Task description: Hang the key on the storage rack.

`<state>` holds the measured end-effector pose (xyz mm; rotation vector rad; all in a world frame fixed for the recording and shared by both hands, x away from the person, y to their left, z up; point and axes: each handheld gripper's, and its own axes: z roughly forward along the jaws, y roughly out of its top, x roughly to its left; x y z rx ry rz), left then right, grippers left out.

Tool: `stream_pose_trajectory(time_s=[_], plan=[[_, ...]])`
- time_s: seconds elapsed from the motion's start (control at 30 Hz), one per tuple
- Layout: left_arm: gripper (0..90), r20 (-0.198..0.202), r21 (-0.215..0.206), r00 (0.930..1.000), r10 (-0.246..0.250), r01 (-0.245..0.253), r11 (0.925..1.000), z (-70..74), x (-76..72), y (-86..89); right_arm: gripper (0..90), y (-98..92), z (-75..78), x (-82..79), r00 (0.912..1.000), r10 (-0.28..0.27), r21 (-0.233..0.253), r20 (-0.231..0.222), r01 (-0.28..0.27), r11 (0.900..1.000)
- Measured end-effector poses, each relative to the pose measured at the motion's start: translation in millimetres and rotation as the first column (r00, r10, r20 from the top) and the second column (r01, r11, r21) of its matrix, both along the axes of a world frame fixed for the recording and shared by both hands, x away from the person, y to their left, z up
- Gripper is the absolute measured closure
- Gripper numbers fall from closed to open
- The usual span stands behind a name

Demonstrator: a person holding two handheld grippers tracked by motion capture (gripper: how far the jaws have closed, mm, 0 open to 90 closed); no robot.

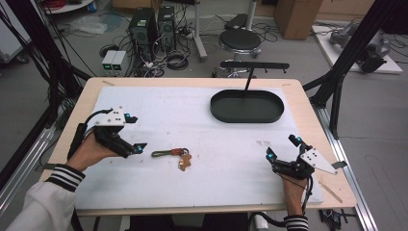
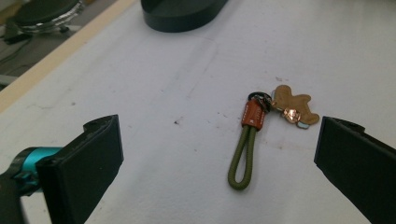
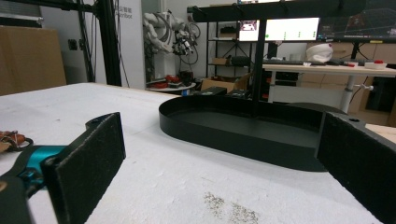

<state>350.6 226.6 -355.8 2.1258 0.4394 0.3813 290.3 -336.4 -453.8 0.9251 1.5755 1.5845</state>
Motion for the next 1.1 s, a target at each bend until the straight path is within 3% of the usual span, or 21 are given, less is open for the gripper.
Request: stream_pose_trajectory(time_s=[0.07, 0.27, 0.33, 0.37, 0.4, 0.43, 0.6, 0.63, 0.67, 0.73, 0.83, 0.9, 0.97, 1.0, 1.1], plan=[[1.7, -0.017, 0.061, 0.9987, -0.047, 0.048, 0.997, 2.0, 6.2, -11.5, 0.7, 0.0, 0.0, 0.0, 1.0, 0.0, 0.001, 0.0, 0.0, 1.0], [1.7, -0.057, 0.113, 0.9946, -0.087, 0.093, 0.9892, 3.4, 17.3, -25.6, 0.7, -0.1, 0.0, 0.0, 1.0, 0.0, 0.001, 0.0, 0.0, 1.0], [1.7, -0.08, 0.166, 0.9912, -0.105, 0.117, 0.9791, 2.5, 22.6, -33.9, 0.7, -0.1, 0.0, -0.1, 1.0, 0.0, 0.001, 0.0, 0.0, 1.0], [1.7, -0.08, 0.166, 0.9912, -0.105, 0.117, 0.9791, 2.5, 22.6, -33.9, 0.7, 0.0, 0.0, -0.3, 1.0, 0.0, 0.003, -0.003, 0.0, 1.0], [1.7, -0.094, 0.203, 0.989, -0.114, 0.131, 0.9703, 1.4, 25.4, -39.7, 0.7, 0.1, 0.0, -0.3, 1.0, -0.001, 0.005, -0.003, 0.001, 1.0], [1.7, -0.094, 0.203, 0.989, -0.114, 0.131, 0.9703, 1.4, 25.4, -39.7, 0.7, 0.1, 0.0, -0.3, 1.0, 0.0, 0.004, -0.003, 0.0, 1.0], [1.7, -0.116, 0.268, 0.9837, -0.137, 0.164, 0.9495, -1.2, 30.8, -53.1, 0.7, 0.1, 0.0, -0.4, 1.0, 0.0, 0.007, -0.002, 0.0, 1.0], [1.7, -0.128, 0.292, 0.9814, -0.143, 0.175, 0.9403, -3.9, 31.9, -58.1, 0.7, -0.1, 0.0, -0.1, 1.0, -0.001, 0.006, 0.002, 0.001, 1.0], [1.7, -0.128, 0.292, 0.9814, -0.143, 0.175, 0.9403, -3.9, 31.9, -58.1, 0.7, -0.1, 0.0, -0.1, 1.0, -0.001, 0.006, 0.001, 0.001, 1.0], [2.3, -0.143, 0.328, 0.978, -0.152, 0.192, 0.9249, -8.0, 34.9, -64.2, 0.7, -0.1, 0.0, -0.2, 1.0, -0.001, 0.008, 0.001, 0.001, 1.0], [2.3, -0.155, 0.339, 0.9762, -0.152, 0.197, 0.9201, -11.6, 36.3, -68.2, 0.7, -0.2, 0.0, -0.3, 1.0, 0.0, 0.007, 0.001, 0.0, 1.0], [2.3, -0.179, 0.365, 0.9708, -0.16, 0.217, 0.9053, -16.5, 37.6, -73.0, 0.7, -0.7, -0.1, -0.5, 1.0, 0.0, 0.011, 0.002, 0.0, 1.0], [2.3, -0.189, 0.37, 0.9688, -0.161, 0.222, 0.9023, -19.3, 37.9, -75.1, 0.7, -0.6, -0.1, -0.2, 1.0, 0.0, 0.01, 0.007, 0.0, 1.0], [2.3, -0.199, 0.394, 0.9668, -0.16, 0.229, 0.8904, -22.5, 39.0, -77.4, 0.7, -0.6, -0.1, -0.1, 1.0, -0.001, 0.009, 0.007, 0.001, 1.0], [2.4, -0.208, 0.401, 0.9664, -0.152, 0.225, 0.8877, -26.5, 39.8, -79.8, 0.7, -0.7, -0.1, -0.2, 1.0, 0.0, 0.01, 0.007, 0.0, 1.0]])
